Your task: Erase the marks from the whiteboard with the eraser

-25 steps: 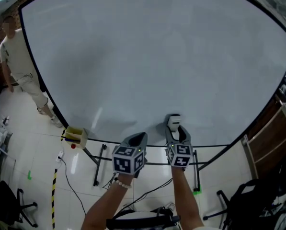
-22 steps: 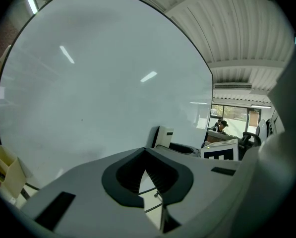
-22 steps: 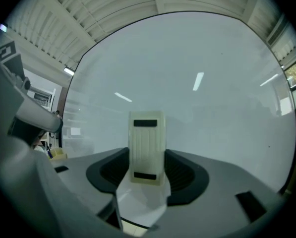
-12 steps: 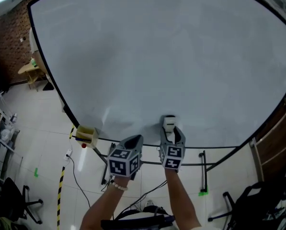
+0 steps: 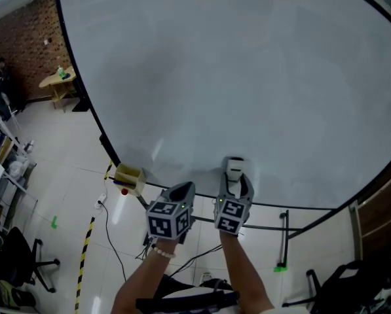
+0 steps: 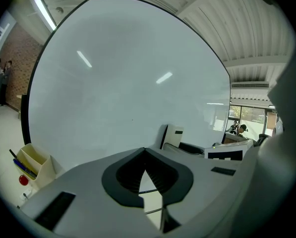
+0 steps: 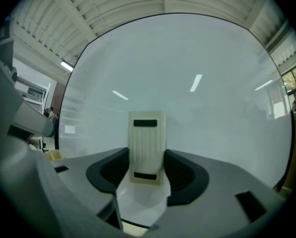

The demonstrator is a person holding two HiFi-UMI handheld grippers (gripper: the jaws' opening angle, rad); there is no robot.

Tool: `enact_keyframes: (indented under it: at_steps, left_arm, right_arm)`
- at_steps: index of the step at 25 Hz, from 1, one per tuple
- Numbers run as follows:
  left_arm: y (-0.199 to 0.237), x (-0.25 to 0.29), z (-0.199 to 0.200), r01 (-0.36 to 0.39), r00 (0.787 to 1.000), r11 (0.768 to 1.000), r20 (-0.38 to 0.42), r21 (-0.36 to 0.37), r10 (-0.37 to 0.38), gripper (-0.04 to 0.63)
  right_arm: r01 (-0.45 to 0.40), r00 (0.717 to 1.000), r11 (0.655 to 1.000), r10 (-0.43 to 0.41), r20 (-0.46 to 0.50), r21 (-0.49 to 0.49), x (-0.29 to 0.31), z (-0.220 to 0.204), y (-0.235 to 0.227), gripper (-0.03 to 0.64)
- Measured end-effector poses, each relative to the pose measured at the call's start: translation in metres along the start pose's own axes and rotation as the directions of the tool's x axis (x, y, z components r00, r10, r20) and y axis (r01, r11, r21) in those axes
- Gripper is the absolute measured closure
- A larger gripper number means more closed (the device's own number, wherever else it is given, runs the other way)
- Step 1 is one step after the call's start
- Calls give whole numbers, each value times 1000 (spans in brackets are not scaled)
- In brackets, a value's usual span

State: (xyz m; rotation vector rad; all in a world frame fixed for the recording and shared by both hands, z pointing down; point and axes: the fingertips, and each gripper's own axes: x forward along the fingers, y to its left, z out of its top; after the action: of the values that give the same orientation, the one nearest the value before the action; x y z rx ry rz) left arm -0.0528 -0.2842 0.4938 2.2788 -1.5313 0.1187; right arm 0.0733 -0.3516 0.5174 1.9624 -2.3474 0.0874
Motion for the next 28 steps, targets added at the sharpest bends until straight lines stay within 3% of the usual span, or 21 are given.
enact_keyframes:
  at_steps: [8, 18, 28]
  left_arm:
    - [80, -27, -1, 29, 999, 999, -24, 22, -28, 607]
    - [196, -71, 18, 88, 995, 996, -56, 32, -86, 607]
    - [301, -123, 26, 75, 996, 997, -55, 23, -74, 607]
  right_arm:
    - [31, 999, 999, -32, 31, 31, 17, -4, 85, 368]
    - [52, 999, 999, -52, 4, -2, 55, -10, 204, 368]
    - [-45, 998, 998, 43, -39, -37, 89, -16, 350, 367]
